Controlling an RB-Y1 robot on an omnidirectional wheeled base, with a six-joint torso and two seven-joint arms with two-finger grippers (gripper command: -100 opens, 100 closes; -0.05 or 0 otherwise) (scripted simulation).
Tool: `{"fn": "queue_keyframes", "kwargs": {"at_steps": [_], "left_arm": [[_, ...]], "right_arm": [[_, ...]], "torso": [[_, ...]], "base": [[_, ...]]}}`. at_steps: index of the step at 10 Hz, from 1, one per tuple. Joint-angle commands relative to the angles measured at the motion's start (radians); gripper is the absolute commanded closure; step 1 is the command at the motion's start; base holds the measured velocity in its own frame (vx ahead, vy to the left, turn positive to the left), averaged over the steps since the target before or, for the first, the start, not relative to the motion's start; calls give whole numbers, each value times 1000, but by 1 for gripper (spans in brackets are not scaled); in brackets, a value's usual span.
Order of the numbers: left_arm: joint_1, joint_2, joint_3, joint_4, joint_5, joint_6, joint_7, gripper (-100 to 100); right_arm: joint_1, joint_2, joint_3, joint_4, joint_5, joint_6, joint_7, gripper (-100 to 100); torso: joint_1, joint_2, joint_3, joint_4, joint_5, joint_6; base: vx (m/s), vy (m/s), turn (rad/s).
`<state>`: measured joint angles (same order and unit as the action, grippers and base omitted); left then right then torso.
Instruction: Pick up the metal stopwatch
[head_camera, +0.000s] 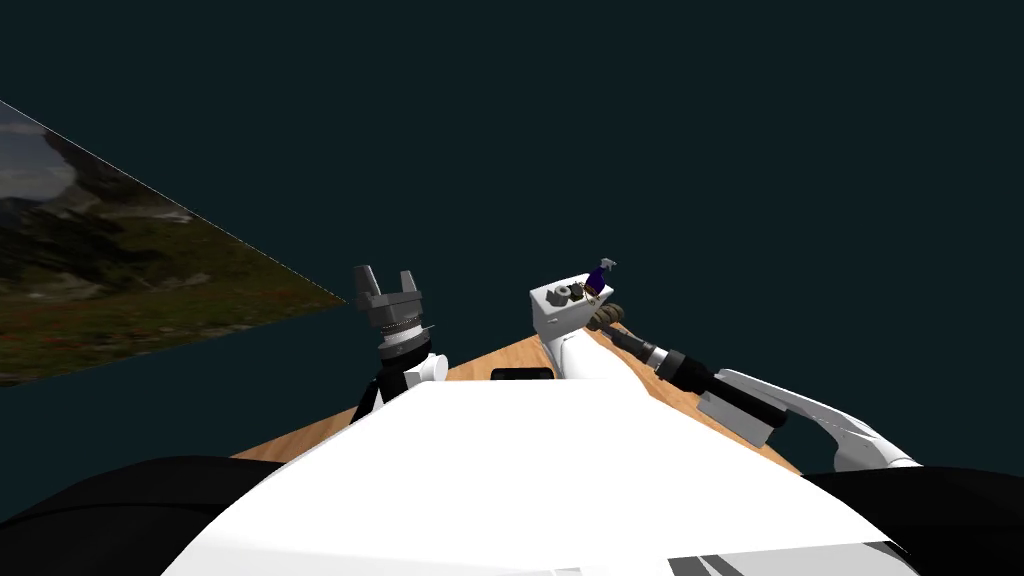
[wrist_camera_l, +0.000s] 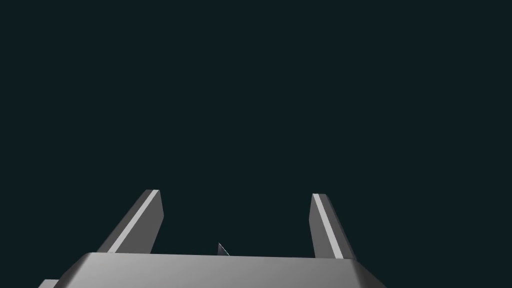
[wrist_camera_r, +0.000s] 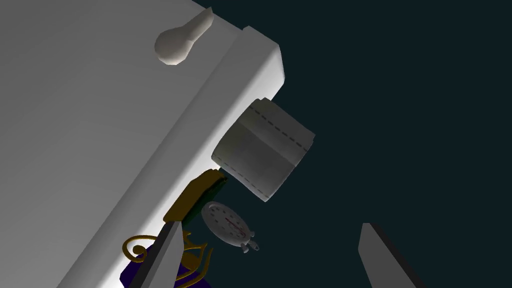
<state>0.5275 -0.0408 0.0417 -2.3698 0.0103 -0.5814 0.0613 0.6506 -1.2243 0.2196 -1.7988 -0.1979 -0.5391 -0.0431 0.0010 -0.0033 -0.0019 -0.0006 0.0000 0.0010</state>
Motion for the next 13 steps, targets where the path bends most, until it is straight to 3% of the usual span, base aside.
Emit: {"fn": "queue_keyframes", "kwargs": {"at_steps": [1, 3, 10, 13], "left_arm": [[0, 0, 0, 0, 0, 0, 0, 0], [0, 0, 0, 0, 0, 0, 0, 0], [0, 0, 0, 0, 0, 0, 0, 0], [0, 0, 0, 0, 0, 0, 0, 0]], "right_arm": [[15, -50, 14, 33, -13, 4, 2, -100], [15, -86, 14, 33, -13, 4, 2, -100], [60, -289, 74, 167, -49, 11, 16, -100], [71, -368, 89, 200, -57, 12, 20, -100]], "torso": [[0, 0, 0, 0, 0, 0], [1, -1, 0, 0, 0, 0], [2, -2, -1, 0, 0, 0], [3, -2, -1, -1, 1, 0]], "base": [[16, 39, 220], [12, 18, 52], [26, 39, 174], [40, 42, 132]]}}
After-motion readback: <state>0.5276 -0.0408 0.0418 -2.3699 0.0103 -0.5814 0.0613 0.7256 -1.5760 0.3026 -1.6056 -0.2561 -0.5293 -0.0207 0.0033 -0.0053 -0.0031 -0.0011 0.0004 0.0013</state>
